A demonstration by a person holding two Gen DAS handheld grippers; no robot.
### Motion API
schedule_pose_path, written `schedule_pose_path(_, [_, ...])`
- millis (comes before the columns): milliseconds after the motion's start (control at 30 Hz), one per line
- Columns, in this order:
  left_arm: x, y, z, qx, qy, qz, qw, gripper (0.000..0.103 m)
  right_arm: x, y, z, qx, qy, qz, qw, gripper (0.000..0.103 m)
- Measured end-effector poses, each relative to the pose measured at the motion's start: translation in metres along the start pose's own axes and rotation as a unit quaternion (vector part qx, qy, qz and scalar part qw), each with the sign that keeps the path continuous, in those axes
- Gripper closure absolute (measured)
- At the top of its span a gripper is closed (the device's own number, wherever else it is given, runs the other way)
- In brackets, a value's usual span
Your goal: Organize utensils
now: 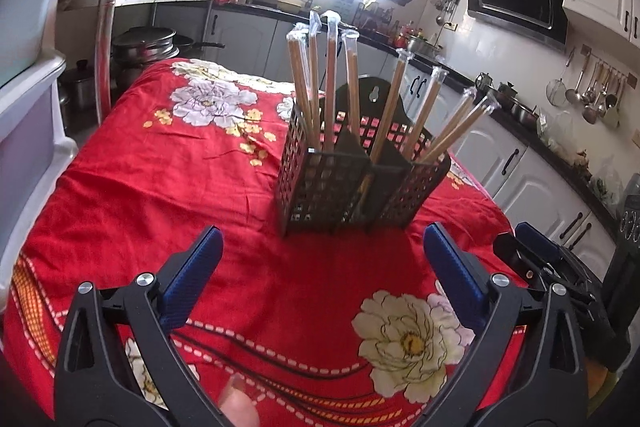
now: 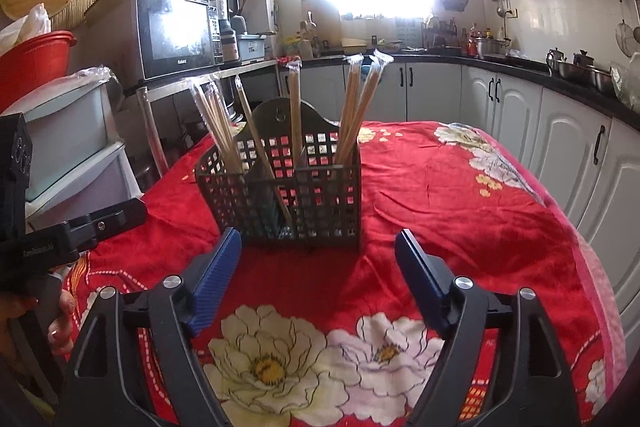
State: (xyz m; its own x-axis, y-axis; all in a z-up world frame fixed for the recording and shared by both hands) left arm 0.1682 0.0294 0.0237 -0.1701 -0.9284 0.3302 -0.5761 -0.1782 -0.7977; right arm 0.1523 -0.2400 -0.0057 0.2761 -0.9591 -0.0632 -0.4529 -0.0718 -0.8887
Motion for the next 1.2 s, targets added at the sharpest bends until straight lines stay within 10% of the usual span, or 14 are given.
schedule_pose_path(1200, [0.02,0.046,-0.01,0.101,-0.058,0.075,0.9904,0.011,0.002,0.039,-0.023,0.089,0.014,0.006,0.996,0.006])
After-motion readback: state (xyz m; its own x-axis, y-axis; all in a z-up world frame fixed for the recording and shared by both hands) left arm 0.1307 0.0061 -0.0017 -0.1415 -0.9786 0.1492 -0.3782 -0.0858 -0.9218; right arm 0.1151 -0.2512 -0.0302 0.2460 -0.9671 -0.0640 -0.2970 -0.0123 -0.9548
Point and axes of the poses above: each gripper's, at about its wrist camera, not at the fingertips, and z roughly the way its jaws point, x to its right, y to its underside, the point moved 1 cm from there along z, roughly the way its jaws point, and after that the axes turned 4 degrees about y, right-handed, at the moved point
